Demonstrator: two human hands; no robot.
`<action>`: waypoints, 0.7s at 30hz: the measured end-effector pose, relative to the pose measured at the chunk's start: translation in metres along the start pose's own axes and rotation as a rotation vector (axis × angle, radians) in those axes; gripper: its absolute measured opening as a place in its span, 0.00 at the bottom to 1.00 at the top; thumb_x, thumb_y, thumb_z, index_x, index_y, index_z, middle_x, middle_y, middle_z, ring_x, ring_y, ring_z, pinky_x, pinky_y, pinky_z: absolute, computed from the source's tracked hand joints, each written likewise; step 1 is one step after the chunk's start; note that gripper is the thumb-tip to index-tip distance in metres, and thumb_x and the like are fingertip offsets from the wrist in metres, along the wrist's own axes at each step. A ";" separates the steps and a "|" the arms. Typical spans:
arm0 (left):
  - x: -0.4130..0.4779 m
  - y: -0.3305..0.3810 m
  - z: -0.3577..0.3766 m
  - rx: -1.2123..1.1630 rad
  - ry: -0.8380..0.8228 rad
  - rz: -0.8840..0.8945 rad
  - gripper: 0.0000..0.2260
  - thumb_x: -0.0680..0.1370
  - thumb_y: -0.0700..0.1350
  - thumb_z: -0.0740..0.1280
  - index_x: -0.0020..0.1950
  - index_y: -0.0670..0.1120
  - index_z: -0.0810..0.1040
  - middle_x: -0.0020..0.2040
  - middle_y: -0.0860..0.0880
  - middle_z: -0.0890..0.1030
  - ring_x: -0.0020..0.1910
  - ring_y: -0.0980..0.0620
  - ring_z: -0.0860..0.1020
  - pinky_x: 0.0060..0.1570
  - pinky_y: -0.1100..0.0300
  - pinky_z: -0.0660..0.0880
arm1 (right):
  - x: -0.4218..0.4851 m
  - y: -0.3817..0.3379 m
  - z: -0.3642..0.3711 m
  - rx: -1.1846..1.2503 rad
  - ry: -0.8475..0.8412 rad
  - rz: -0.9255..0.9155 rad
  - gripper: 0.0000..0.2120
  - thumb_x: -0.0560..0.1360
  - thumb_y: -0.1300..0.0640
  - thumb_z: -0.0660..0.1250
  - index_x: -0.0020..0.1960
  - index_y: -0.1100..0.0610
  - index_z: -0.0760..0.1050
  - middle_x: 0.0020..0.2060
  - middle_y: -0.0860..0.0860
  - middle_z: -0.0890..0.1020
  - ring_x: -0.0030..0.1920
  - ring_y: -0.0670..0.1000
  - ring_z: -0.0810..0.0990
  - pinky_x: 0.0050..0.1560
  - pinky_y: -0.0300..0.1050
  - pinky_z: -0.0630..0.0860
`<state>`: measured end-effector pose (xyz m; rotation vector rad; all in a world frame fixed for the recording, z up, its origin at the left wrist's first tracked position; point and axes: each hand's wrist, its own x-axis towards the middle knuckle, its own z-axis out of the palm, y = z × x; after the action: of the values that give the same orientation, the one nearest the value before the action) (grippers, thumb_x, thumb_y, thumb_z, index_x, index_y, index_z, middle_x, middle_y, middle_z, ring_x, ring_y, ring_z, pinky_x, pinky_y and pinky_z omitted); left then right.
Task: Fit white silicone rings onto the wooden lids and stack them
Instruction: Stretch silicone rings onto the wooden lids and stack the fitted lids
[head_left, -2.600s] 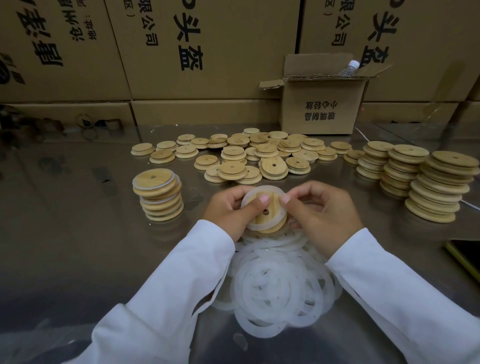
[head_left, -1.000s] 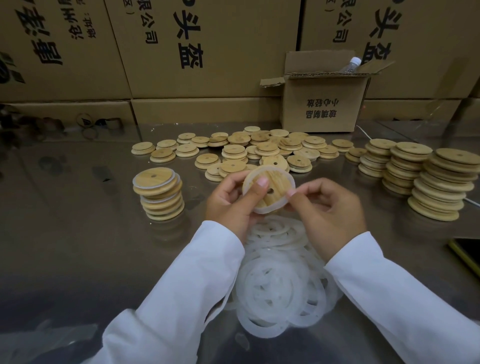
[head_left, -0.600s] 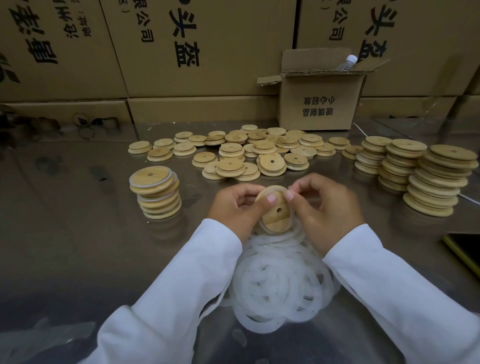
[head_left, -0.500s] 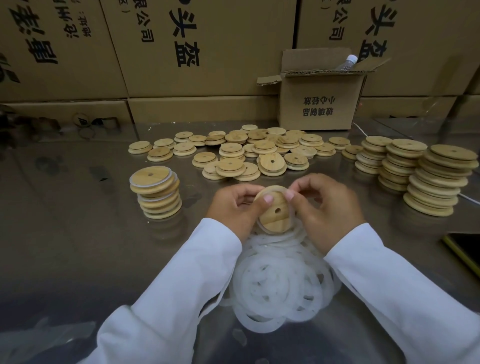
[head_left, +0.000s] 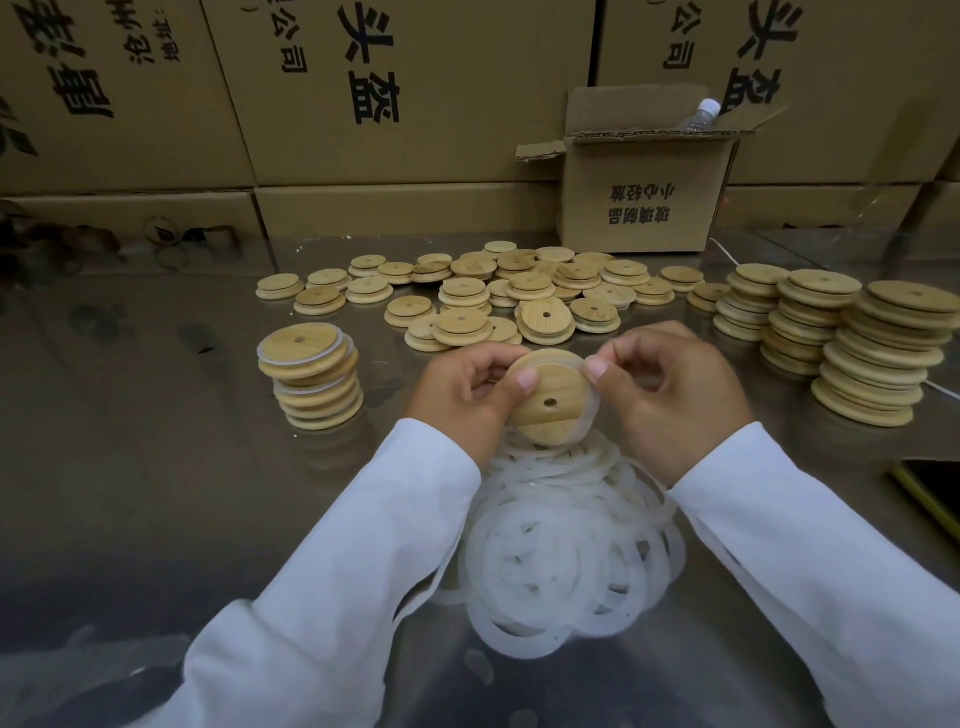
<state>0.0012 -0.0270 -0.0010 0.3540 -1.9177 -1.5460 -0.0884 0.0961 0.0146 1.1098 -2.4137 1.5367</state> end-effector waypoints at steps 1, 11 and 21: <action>0.000 0.000 0.000 -0.018 0.008 -0.020 0.09 0.75 0.36 0.66 0.43 0.50 0.79 0.40 0.49 0.81 0.38 0.56 0.79 0.39 0.66 0.77 | 0.000 0.000 -0.001 -0.006 -0.003 -0.001 0.07 0.73 0.56 0.67 0.36 0.50 0.75 0.46 0.47 0.74 0.43 0.42 0.73 0.43 0.31 0.67; 0.000 -0.006 0.004 -0.183 0.078 -0.218 0.04 0.74 0.38 0.67 0.44 0.45 0.80 0.41 0.43 0.82 0.44 0.42 0.80 0.54 0.40 0.75 | -0.003 0.007 0.011 0.197 0.087 0.095 0.04 0.69 0.56 0.72 0.37 0.50 0.78 0.35 0.45 0.82 0.38 0.44 0.79 0.43 0.39 0.76; 0.001 -0.011 0.002 -0.166 0.033 -0.206 0.05 0.76 0.38 0.65 0.46 0.44 0.79 0.43 0.40 0.82 0.46 0.40 0.80 0.54 0.42 0.76 | -0.003 0.011 0.010 -0.149 0.067 -0.050 0.05 0.74 0.52 0.67 0.39 0.49 0.74 0.38 0.41 0.75 0.38 0.41 0.74 0.37 0.31 0.67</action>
<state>-0.0030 -0.0292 -0.0114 0.5143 -1.7574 -1.8071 -0.0903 0.0923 -0.0002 1.0637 -2.3926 1.3324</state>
